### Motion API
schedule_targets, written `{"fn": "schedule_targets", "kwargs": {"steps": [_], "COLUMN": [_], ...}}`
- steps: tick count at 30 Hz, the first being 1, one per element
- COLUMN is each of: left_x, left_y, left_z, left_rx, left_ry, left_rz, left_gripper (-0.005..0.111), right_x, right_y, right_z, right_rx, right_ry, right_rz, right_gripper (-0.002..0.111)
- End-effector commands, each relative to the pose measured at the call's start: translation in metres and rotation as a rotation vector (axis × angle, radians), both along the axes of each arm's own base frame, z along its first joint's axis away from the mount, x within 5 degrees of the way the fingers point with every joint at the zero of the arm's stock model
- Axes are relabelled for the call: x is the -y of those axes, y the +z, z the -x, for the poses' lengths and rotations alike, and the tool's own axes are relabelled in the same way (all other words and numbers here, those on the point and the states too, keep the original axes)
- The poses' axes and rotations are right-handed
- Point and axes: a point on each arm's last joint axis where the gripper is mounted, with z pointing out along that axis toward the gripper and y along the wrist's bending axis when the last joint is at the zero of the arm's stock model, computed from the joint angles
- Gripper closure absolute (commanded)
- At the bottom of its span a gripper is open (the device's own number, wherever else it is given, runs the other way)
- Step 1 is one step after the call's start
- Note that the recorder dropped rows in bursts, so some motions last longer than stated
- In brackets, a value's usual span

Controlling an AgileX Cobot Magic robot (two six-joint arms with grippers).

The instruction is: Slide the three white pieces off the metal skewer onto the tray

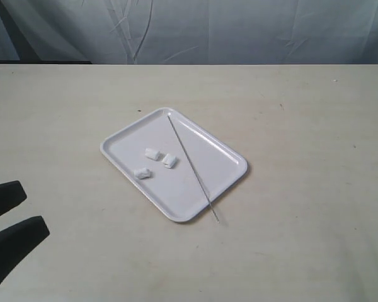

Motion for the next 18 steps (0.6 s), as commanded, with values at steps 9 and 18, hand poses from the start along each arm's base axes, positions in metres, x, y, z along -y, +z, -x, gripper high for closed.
{"fn": "schedule_targets", "kwargs": {"steps": [9,18], "left_x": [-0.0005,-0.0005], "left_y": [-0.0004,-0.0004], "left_z": [0.0005,0.0005], "left_rx": [0.004,0.004], "left_ry": [0.004,0.004], "left_rz": [0.006,0.006], "left_gripper": [0.052,0.052], "right_x": [0.0003,0.0002], "right_y": [-0.0002,0.0], "right_z": [0.0002,0.0002], "right_rx": [0.006,0.008], "right_ry": [-0.004,-0.005], "right_rz": [0.005,-0.004], "right_gripper": [0.108,0.107]}}
